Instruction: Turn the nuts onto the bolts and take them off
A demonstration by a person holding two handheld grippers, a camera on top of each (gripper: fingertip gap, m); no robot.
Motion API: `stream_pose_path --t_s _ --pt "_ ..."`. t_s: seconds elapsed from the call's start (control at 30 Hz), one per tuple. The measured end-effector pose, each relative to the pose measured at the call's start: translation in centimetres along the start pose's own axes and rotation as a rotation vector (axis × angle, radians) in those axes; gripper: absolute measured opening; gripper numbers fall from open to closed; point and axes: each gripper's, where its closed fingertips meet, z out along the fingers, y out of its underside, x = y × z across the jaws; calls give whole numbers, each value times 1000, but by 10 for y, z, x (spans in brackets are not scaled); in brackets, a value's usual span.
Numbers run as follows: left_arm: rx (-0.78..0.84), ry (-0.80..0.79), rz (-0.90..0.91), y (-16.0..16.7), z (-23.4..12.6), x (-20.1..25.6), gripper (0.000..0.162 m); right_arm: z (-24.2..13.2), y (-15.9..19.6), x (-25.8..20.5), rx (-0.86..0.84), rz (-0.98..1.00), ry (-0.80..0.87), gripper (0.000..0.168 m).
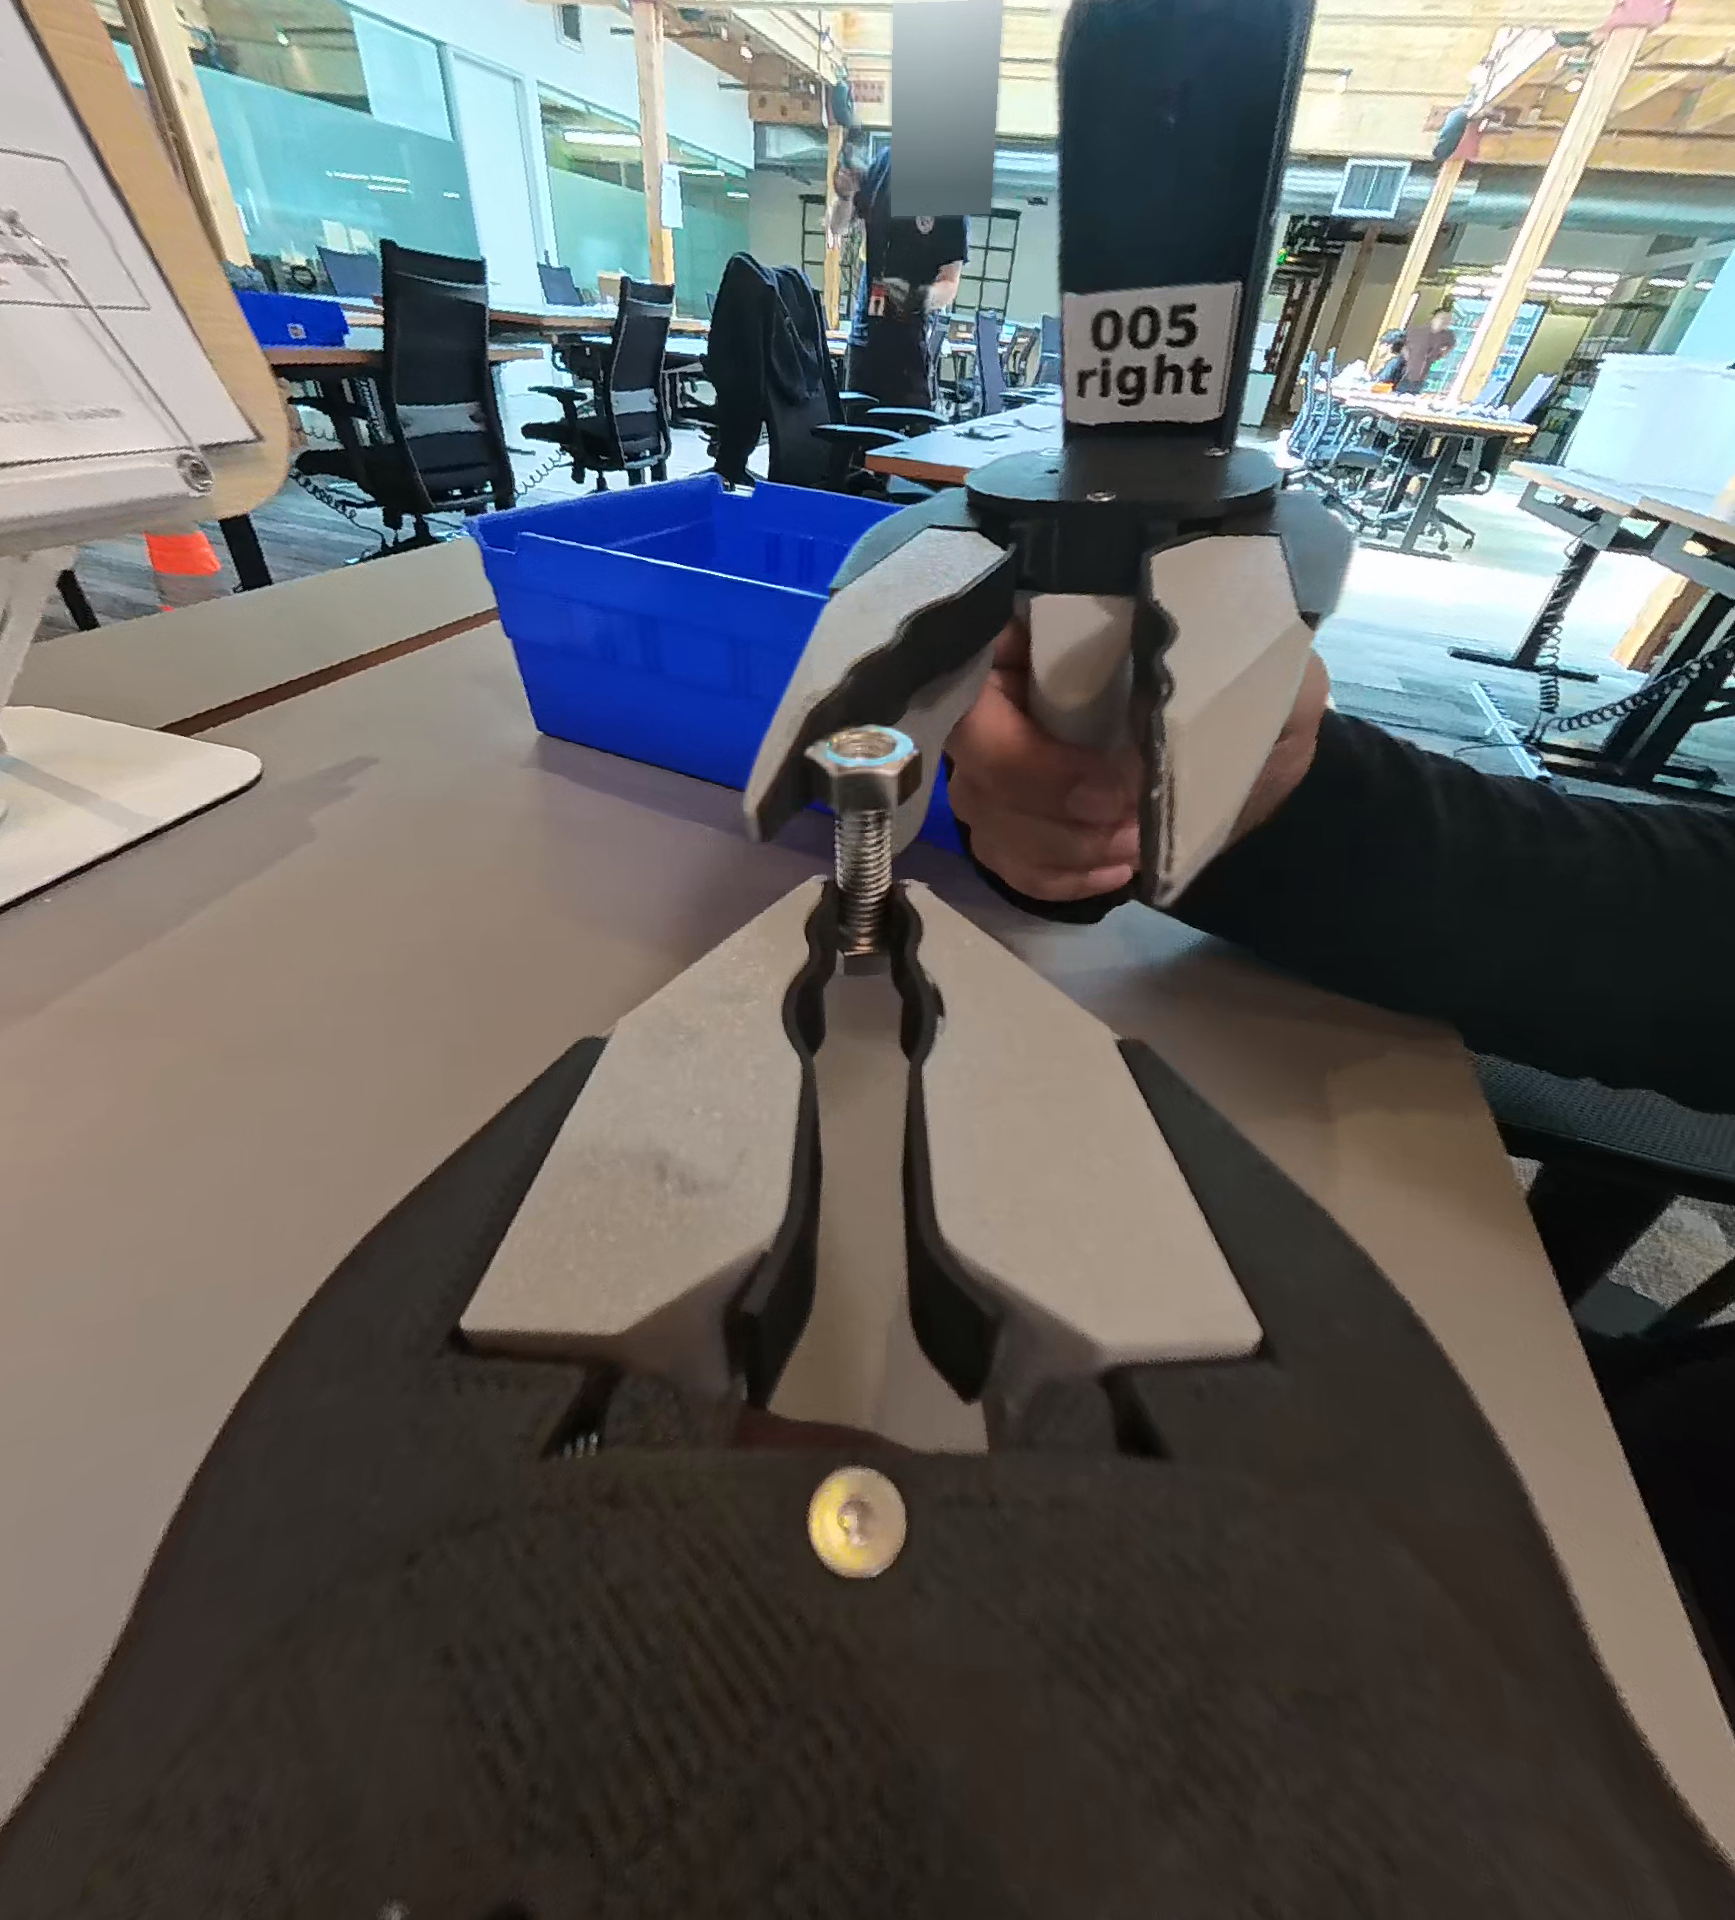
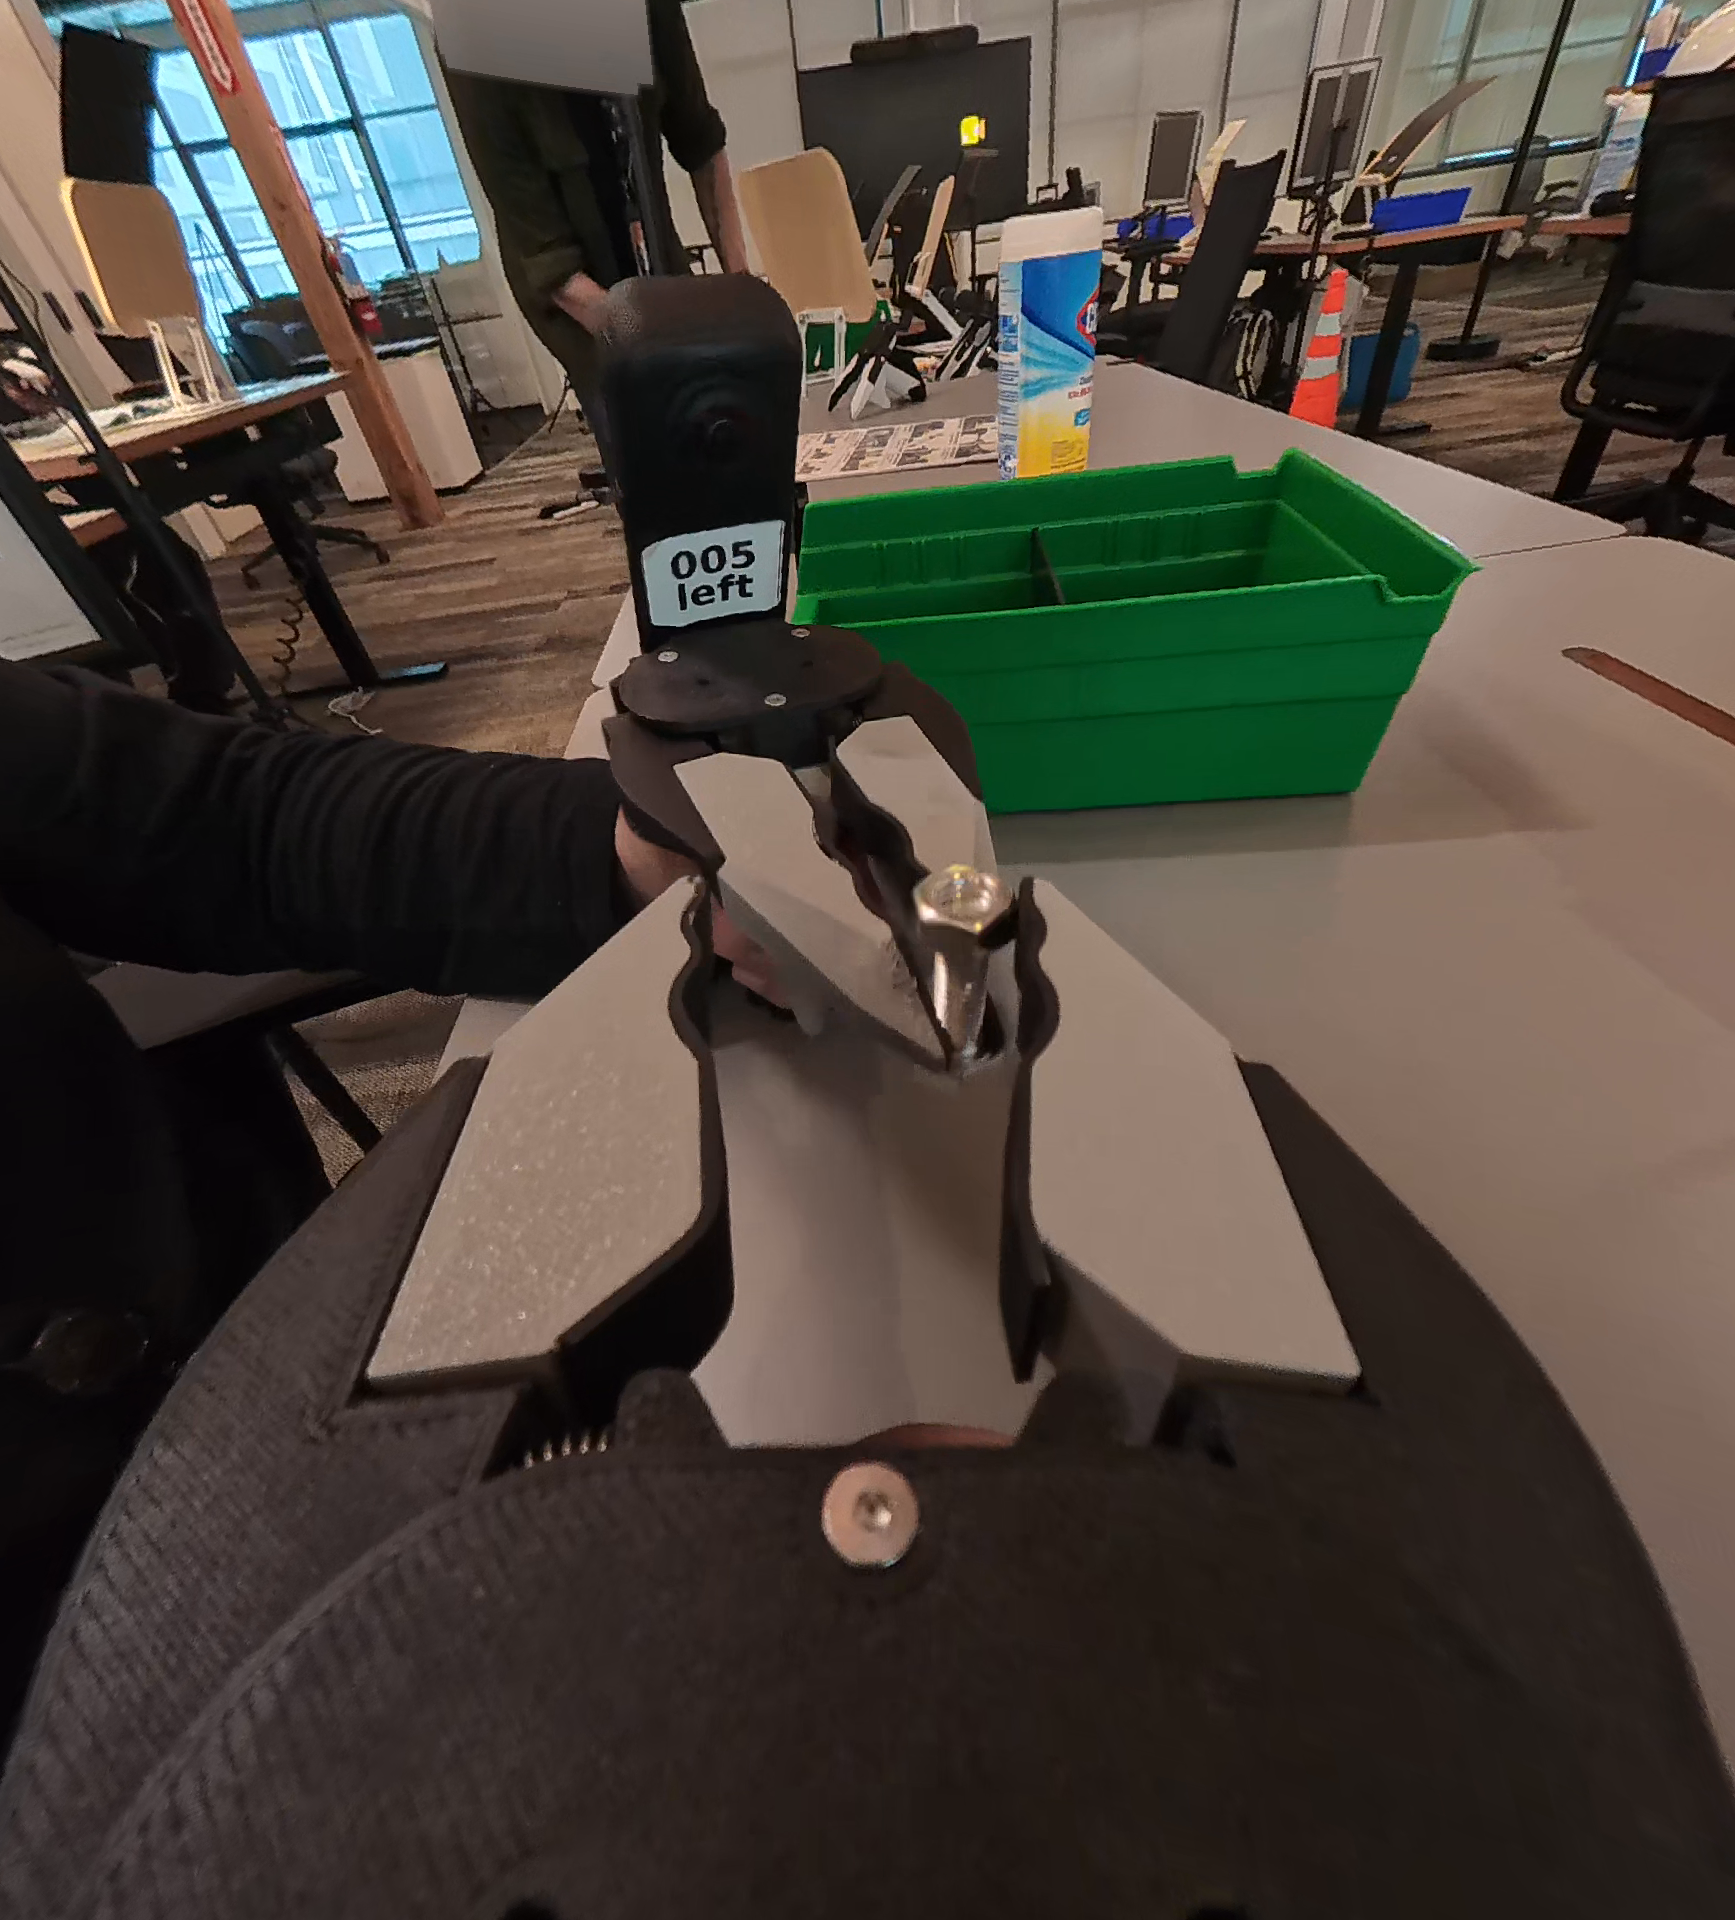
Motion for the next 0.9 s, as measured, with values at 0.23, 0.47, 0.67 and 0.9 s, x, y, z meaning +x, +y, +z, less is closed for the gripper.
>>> stream_pose_path --t_s 0.23,0.47,0.67,0.9 --pt "-3 -6 -5 1 0 -2 6 -11 -4 5 40 10 34 56" --pt "-23 2 9 5 3 1 6 10 5 1 4 -10 44 59" --pt "0 -39 -18 2 -2 -11 6 -3 3 7 9 -4 70 57" --pt "-4 -14 -6 3 1 -4 6 -1 -1 14 44 24 111 60"
